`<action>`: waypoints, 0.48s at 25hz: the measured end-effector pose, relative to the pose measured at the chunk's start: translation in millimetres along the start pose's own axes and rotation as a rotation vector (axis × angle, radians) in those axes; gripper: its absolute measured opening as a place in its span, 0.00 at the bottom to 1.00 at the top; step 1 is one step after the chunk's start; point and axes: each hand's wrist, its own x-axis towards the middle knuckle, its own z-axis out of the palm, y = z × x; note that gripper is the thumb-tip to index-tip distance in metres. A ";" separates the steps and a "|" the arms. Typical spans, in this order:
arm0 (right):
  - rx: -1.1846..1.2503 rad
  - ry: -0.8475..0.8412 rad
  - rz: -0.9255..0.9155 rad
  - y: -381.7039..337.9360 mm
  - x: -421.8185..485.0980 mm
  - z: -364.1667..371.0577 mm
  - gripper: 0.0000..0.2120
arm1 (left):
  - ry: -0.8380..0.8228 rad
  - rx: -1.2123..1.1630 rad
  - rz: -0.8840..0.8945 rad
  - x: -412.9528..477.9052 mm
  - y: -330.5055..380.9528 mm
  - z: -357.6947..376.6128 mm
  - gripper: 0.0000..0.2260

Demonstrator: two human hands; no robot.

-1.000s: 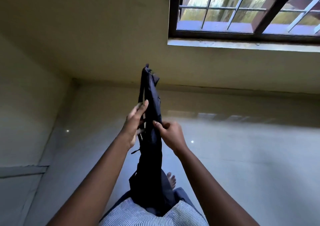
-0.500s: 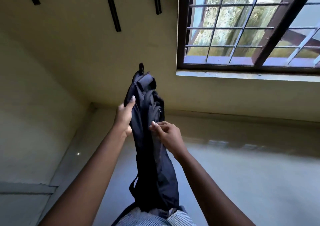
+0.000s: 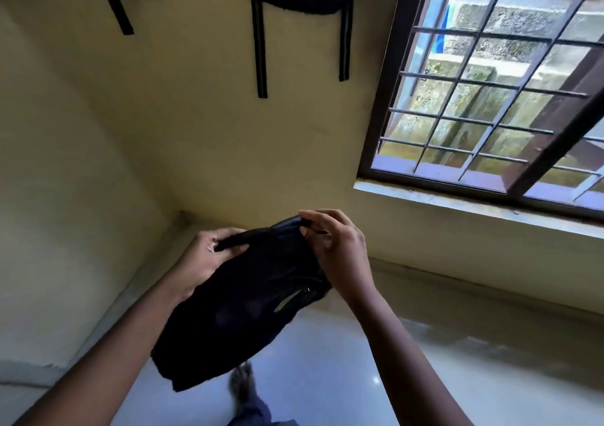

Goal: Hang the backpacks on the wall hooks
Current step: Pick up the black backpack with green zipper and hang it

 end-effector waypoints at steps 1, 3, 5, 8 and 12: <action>-0.100 -0.043 0.006 1.9 11.0 4.5 0.17 | -0.012 0.020 0.016 6.3 0.2 -8.5 0.09; -0.189 -0.165 0.059 7.7 32.2 18.8 0.21 | -0.004 0.038 0.027 20.8 2.2 -29.9 0.09; -0.205 -0.248 0.127 11.4 55.6 38.0 0.17 | 0.027 0.061 0.013 37.6 3.6 -56.3 0.08; -0.329 -0.279 0.184 10.4 91.2 69.7 0.09 | 0.142 0.128 -0.014 58.9 1.8 -90.3 0.09; -0.409 -0.345 0.300 3.1 125.1 118.3 0.11 | 0.299 0.481 0.031 75.5 -8.0 -119.4 0.07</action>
